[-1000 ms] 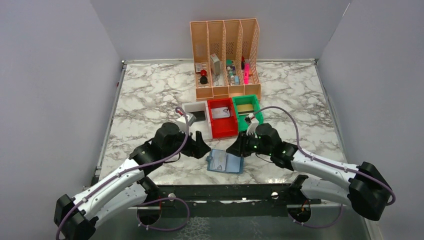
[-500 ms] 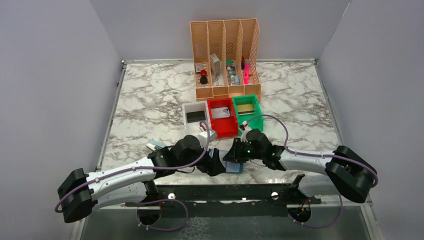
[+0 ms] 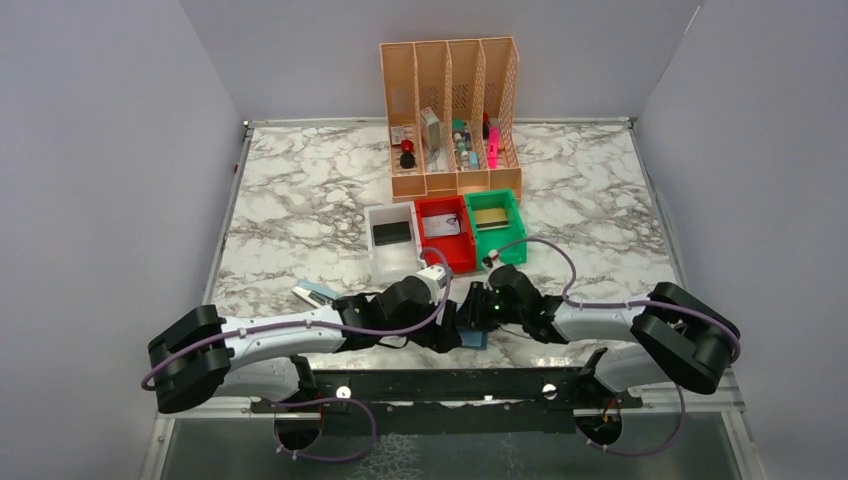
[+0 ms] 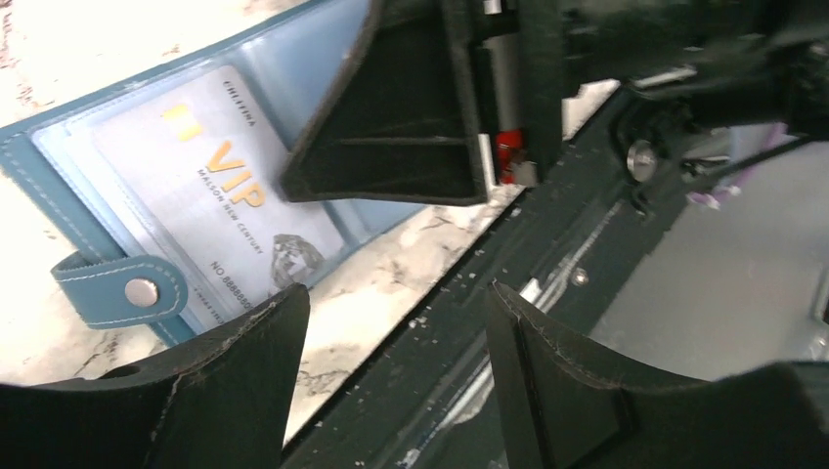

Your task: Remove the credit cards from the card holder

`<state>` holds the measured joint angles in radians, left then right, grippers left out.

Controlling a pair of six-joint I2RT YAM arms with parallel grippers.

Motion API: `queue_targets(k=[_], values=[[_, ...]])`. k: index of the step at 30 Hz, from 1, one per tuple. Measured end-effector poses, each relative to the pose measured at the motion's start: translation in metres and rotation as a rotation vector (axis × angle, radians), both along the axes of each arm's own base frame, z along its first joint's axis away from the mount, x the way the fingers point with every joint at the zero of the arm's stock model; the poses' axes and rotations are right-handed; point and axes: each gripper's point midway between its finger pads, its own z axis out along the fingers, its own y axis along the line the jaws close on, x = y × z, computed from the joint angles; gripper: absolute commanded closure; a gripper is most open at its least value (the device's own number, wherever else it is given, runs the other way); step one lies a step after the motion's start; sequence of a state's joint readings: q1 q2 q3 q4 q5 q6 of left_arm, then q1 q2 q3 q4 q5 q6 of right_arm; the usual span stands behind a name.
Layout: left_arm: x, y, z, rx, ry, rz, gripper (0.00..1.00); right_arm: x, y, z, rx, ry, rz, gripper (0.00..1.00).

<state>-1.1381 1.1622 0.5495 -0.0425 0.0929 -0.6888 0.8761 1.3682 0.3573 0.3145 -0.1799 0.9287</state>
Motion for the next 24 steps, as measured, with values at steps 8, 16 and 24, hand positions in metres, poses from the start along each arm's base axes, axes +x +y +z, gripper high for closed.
queue_targets(k=[8, 16, 24], values=[[0.021, 0.010, -0.027, 0.104, -0.024, 0.125, 0.37, 0.004, 0.000, -0.001, 0.042, 0.014, -0.063, 0.75], [0.044, 0.029, -0.034, 0.182, -0.098, 0.261, 0.40, 0.005, 0.000, -0.001, 0.054, 0.019, -0.084, 0.75], [0.050, 0.041, -0.053, 0.269, -0.114, 0.298, 0.49, 0.006, 0.002, -0.001, 0.068, 0.018, -0.087, 0.76]])
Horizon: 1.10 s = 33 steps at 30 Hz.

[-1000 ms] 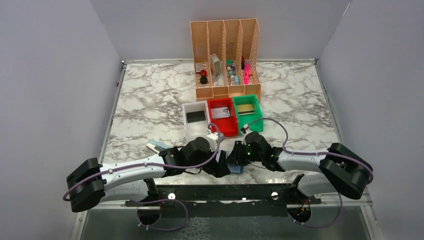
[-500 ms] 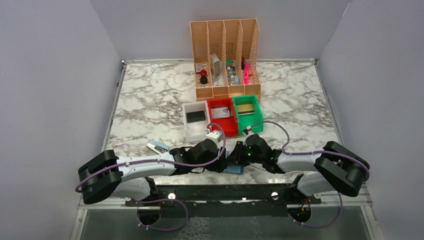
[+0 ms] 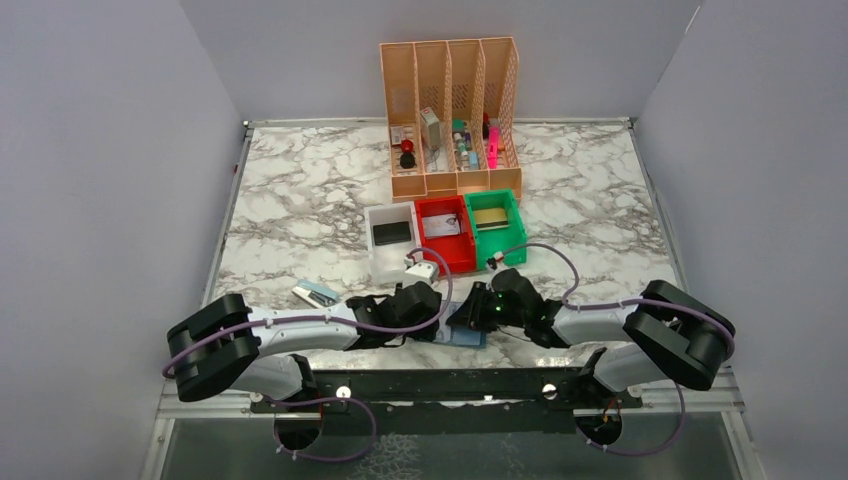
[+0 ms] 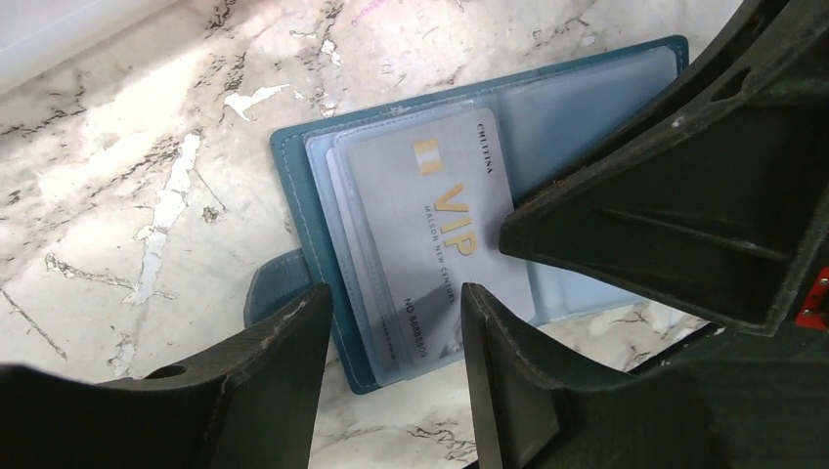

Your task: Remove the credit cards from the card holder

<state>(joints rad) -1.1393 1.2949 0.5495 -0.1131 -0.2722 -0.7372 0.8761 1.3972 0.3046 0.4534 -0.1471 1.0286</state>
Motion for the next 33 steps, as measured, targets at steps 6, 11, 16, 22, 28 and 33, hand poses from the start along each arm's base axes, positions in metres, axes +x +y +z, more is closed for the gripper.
queue_targets(k=[6, 11, 16, 22, 28, 33], values=[[0.002, -0.001, -0.002, -0.001, -0.003, 0.005, 0.65, 0.001, 0.002, 0.000, 0.016, 0.009, -0.008, 0.76], [0.002, 0.001, -0.004, 0.014, -0.005, 0.007, 0.77, 0.000, 0.002, 0.000, 0.029, 0.017, -0.019, 0.78], [0.002, 0.002, -0.005, 0.021, -0.004, 0.007, 0.84, -0.002, 0.001, -0.001, 0.040, 0.025, -0.028, 0.90], [0.001, 0.004, -0.008, 0.030, 0.001, 0.009, 0.90, -0.004, 0.000, -0.001, 0.051, 0.036, -0.033, 0.99], [0.001, 0.004, -0.010, 0.034, 0.007, 0.015, 0.96, -0.006, -0.003, 0.000, 0.044, 0.040, -0.037, 0.99], [0.002, 0.004, -0.011, 0.030, 0.010, 0.030, 0.98, -0.008, -0.011, 0.002, 0.027, 0.030, -0.048, 0.99]])
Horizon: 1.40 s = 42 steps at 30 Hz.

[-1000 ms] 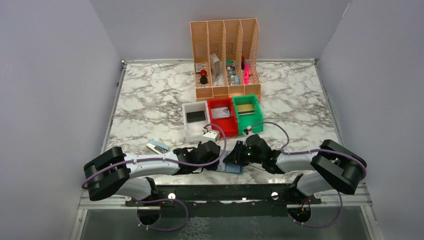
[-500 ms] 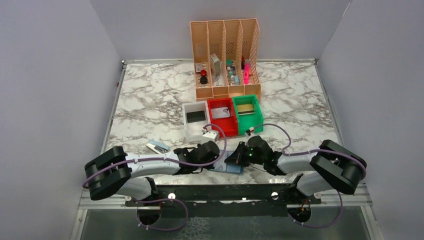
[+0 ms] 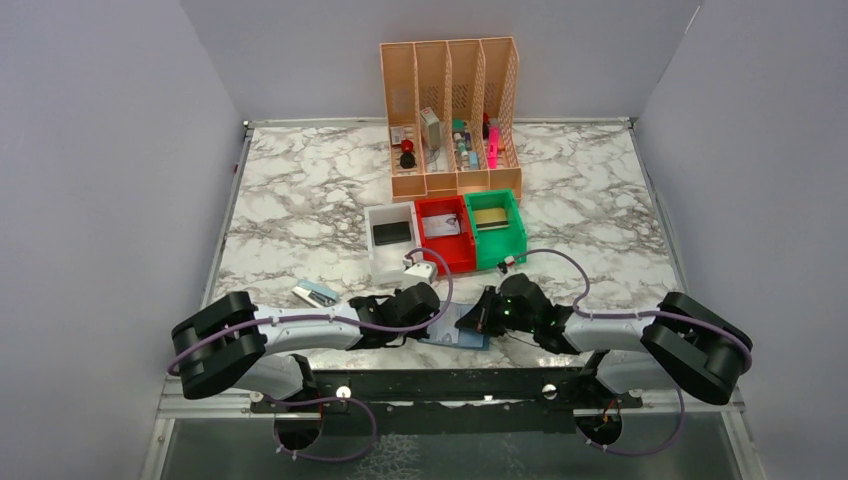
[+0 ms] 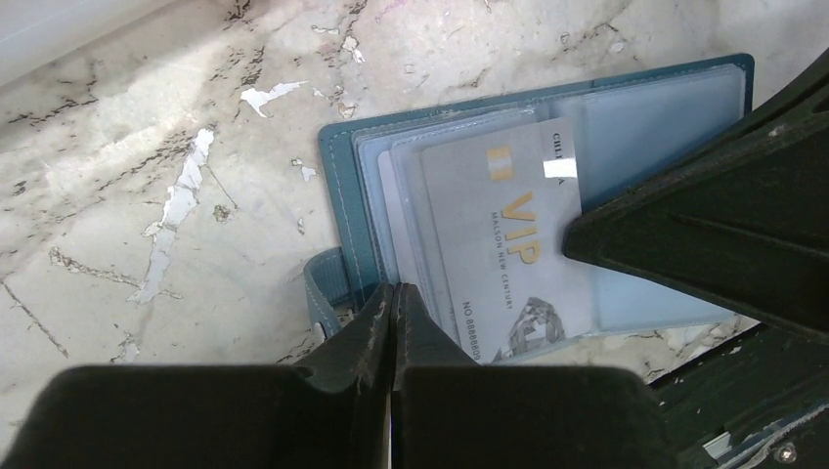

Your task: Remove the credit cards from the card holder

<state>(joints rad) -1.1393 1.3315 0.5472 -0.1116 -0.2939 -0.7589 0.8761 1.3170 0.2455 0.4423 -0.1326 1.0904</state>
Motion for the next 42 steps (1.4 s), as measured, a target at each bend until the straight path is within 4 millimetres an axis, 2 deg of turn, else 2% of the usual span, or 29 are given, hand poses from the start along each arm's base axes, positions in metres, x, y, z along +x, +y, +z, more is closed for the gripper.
queue_targets(k=[6, 10, 14, 18, 22, 26, 30, 34, 42], values=[[0.001, -0.001, 0.000, -0.005, 0.001, 0.008, 0.97, -0.003, -0.006, -0.002, -0.031, -0.007, 0.008, 0.99], [0.001, -0.001, 0.000, -0.005, 0.001, 0.008, 0.83, -0.003, -0.007, -0.002, -0.033, -0.009, 0.009, 0.99], [0.001, -0.002, 0.003, 0.000, -0.001, 0.002, 0.64, -0.003, -0.007, -0.006, -0.040, -0.002, 0.009, 0.99], [0.004, -0.007, 0.017, -0.023, -0.020, -0.009, 0.57, -0.001, -0.004, -0.007, -0.041, 0.001, 0.008, 0.99], [0.008, -0.024, 0.039, -0.083, -0.044, -0.040, 0.57, 0.000, -0.003, -0.007, -0.038, -0.001, 0.008, 0.99], [0.006, -0.039, 0.050, -0.133, -0.048, -0.092, 0.59, 0.000, -0.003, -0.007, -0.038, -0.001, 0.008, 0.99], [0.000, -0.045, 0.034, -0.115, -0.003, -0.131, 0.66, 0.001, -0.003, -0.007, -0.038, -0.002, 0.007, 0.99], [-0.005, -0.039, 0.010, -0.061, 0.042, -0.125, 0.69, 0.001, -0.004, -0.006, -0.041, -0.004, 0.003, 0.99], [-0.004, -0.041, 0.007, -0.091, 0.053, -0.086, 0.72, 0.000, -0.011, -0.003, -0.062, -0.009, -0.012, 0.99]])
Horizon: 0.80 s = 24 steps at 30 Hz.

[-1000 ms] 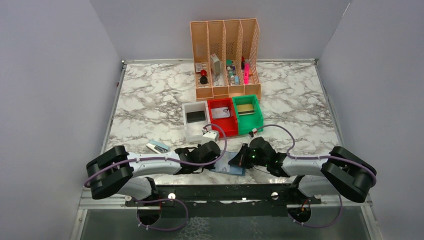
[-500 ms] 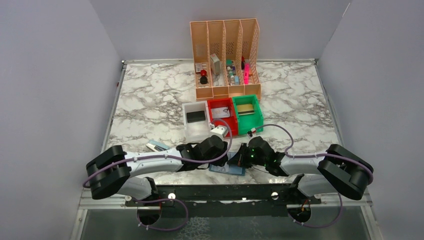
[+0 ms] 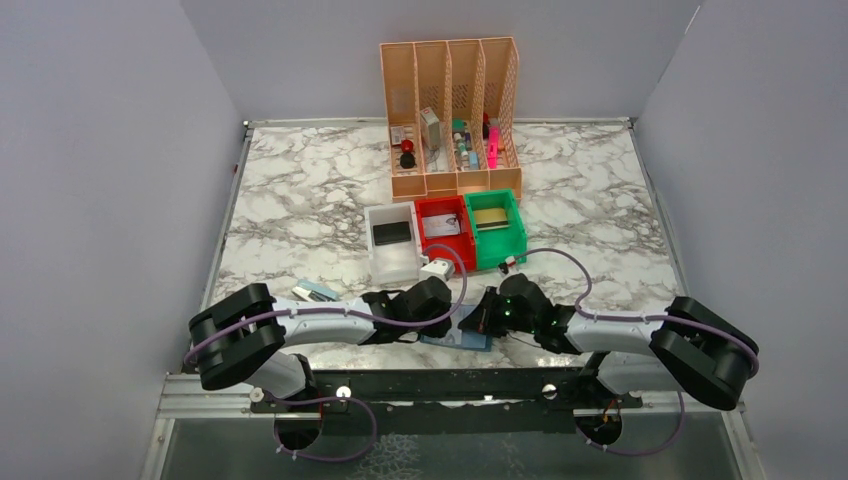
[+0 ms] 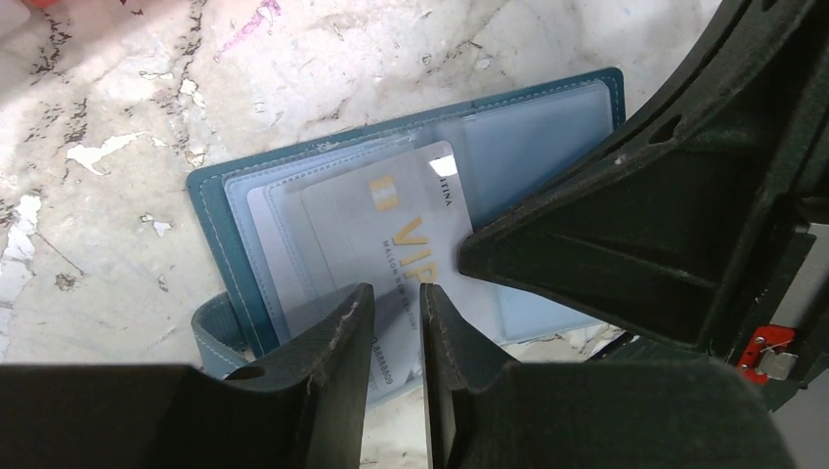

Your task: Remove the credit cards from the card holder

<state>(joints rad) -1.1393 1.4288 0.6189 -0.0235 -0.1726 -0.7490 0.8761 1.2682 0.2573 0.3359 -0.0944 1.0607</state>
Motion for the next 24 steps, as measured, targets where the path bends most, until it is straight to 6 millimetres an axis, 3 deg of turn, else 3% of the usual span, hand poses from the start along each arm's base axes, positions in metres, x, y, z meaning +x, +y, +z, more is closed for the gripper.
queue_targets(k=[17, 24], values=[[0.001, 0.001, -0.001, -0.002, 0.001, 0.021, 0.77, -0.002, -0.006, 0.004, -0.002, -0.005, -0.018, 0.99], [0.001, 0.003, -0.002, 0.004, 0.000, 0.023, 0.78, -0.005, -0.012, 0.002, 0.024, 0.005, -0.048, 0.83]])
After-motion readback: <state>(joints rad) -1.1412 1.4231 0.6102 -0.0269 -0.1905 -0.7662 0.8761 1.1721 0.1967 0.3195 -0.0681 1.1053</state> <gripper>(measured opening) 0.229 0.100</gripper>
